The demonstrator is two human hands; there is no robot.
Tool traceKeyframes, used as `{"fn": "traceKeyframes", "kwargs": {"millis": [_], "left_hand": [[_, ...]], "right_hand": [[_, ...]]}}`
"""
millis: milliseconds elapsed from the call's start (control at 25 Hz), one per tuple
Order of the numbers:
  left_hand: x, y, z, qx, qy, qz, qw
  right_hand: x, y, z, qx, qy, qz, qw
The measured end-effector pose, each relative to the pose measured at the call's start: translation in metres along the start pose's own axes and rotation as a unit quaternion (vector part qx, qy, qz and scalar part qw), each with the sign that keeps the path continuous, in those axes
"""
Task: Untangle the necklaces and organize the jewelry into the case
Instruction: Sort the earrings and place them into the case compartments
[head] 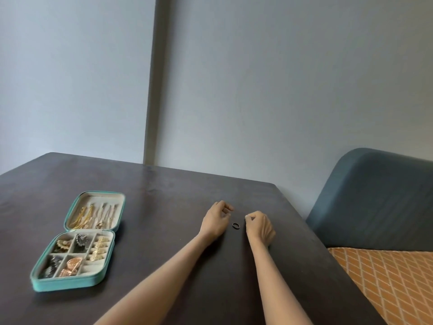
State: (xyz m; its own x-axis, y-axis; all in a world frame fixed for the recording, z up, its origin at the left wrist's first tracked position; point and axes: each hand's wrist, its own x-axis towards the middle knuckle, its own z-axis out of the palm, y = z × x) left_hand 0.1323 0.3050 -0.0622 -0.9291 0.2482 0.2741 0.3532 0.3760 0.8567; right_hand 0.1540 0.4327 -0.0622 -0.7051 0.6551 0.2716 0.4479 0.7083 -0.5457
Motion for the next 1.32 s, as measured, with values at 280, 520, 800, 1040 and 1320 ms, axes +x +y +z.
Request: {"fn": "traceKeyframes", "kwargs": {"millis": [280,520,800,1040,1320], "left_hand": [[-0.005,-0.006,-0.008,-0.096,-0.007,0.008,0.995],[-0.033,0.004,-0.029,-0.203,-0.017,-0.012,0.979],[-0.046,0.020,-0.106,-0.150,-0.002,-0.029,0.988],[-0.073,0.024,-0.189,-0.079,-0.096,0.003,0.992],[-0.112,-0.014,-0.263,-0.030,-0.162,-0.028,0.986]], "right_hand": [[-0.019,-0.006,-0.017,0.401,-0.169,-0.053,0.899],[-0.042,-0.020,-0.035,0.454,-0.228,-0.051,0.860],[-0.086,-0.064,-0.050,0.468,-0.177,-0.128,0.856],[-0.117,-0.101,-0.057,0.447,-0.228,-0.167,0.849],[-0.185,-0.140,-0.030,0.453,-0.306,-0.196,0.814]]}}
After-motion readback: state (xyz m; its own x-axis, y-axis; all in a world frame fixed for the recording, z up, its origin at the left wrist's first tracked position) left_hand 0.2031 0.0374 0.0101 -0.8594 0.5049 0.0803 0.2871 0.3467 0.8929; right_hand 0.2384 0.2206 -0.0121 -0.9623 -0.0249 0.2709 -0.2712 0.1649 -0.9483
